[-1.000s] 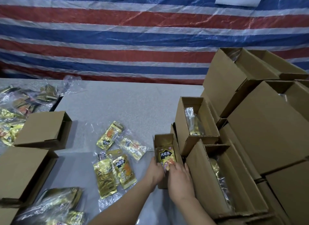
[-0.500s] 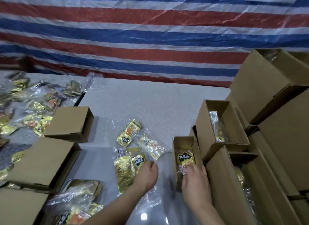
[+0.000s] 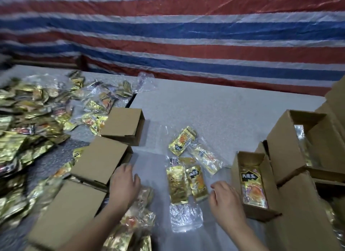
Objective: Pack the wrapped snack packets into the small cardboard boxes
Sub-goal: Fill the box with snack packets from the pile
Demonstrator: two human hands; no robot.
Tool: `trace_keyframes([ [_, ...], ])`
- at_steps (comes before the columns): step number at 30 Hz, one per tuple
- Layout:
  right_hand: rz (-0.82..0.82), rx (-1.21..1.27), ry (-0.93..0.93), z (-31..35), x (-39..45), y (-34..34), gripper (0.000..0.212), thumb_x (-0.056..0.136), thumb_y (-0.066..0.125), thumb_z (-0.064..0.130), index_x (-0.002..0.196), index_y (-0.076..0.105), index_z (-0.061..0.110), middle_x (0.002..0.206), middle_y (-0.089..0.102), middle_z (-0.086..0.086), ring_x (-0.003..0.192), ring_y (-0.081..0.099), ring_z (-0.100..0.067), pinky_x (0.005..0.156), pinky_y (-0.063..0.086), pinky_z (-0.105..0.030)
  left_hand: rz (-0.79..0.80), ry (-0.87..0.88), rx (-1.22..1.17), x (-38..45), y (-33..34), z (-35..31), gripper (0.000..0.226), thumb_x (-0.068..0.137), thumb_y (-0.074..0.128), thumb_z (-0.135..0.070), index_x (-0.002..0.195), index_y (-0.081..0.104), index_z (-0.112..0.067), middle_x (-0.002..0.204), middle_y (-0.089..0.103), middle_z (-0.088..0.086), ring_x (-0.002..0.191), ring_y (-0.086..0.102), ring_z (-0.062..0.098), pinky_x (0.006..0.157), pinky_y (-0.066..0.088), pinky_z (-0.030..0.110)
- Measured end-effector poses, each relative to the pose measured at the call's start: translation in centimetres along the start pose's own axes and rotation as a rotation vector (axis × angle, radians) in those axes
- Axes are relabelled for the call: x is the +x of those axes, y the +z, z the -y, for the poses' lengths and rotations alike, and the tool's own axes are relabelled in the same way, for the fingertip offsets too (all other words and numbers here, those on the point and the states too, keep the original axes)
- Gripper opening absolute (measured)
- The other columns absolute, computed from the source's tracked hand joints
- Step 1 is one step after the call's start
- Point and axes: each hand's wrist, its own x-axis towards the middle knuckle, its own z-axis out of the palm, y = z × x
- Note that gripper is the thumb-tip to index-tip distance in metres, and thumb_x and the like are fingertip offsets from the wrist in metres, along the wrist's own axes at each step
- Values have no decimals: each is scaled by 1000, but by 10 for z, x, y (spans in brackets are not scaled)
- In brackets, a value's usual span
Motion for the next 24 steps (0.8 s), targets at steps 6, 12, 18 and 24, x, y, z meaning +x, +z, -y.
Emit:
trace_keyframes([
  [6, 114, -9, 1, -4, -2, -4, 14, 96, 55, 12, 101, 69, 10, 96, 60, 1, 90, 57, -19, 83, 44, -34, 181, -203, 294, 36, -12, 57, 76, 87, 59, -45, 144, 31, -3, 142, 41, 22, 131, 41, 37, 107, 36, 45],
  [12, 108, -23, 16, 0, -18, 4, 9, 81, 71, 0, 83, 71, 9, 81, 65, -2, 75, 63, -23, 69, 50, -37, 284, -336, 364, 61, 7, 74, 86, 92, 56, -38, 154, 5, -8, 160, 12, 17, 147, 14, 34, 111, 34, 55],
  [18, 158, -1, -18, 11, -14, 3, 15, 95, 52, 21, 92, 66, 18, 90, 57, 8, 87, 53, -12, 83, 42, -28, 157, -219, 353, 55, -34, 64, 48, 93, 43, -6, 140, 38, -14, 136, 51, 9, 124, 50, 27, 87, 50, 42],
  [24, 27, 288, -30, 71, 31, -23, 30, 96, 57, 26, 125, 61, 20, 116, 53, 15, 114, 52, -7, 93, 35, -11, 97, 89, 250, 24, -127, 21, 28, 91, 51, -12, 112, 62, -27, 97, 71, 0, 84, 67, 25, 65, 54, 32],
])
